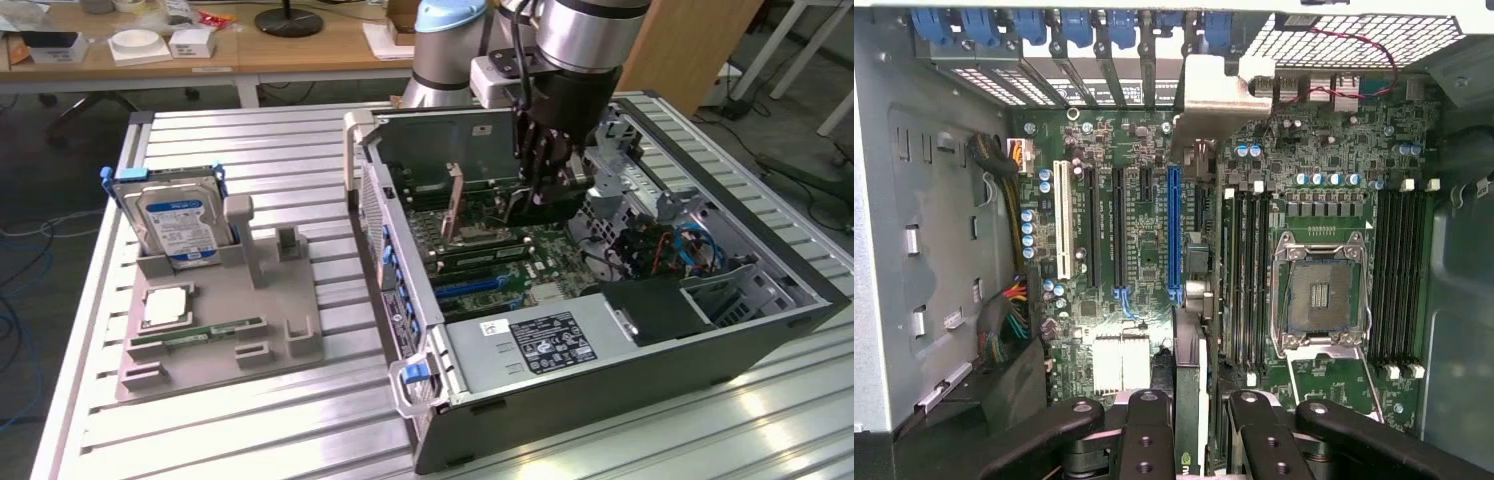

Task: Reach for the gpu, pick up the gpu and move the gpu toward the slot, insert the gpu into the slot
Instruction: 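Insert the gpu into the slot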

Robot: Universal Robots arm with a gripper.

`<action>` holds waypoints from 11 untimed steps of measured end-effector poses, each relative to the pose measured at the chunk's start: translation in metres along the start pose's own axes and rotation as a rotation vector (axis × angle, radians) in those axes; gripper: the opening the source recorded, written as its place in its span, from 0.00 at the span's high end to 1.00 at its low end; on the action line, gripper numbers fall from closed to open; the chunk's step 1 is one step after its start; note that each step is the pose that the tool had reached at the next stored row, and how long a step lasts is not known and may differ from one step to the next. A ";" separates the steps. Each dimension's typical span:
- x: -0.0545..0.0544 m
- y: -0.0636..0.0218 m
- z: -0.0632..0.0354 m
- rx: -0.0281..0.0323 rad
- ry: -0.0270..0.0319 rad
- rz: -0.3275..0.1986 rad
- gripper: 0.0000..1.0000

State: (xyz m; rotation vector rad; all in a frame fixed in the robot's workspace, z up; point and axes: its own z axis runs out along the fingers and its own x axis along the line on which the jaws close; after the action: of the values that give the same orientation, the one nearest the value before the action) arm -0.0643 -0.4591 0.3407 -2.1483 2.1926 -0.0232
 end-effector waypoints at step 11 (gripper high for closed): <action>0.003 0.0077 0.0021 0.0001 -0.0001 0.000 0.74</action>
State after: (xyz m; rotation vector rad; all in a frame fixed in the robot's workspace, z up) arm -0.0719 -0.4619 0.3380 -2.1483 2.1924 -0.0232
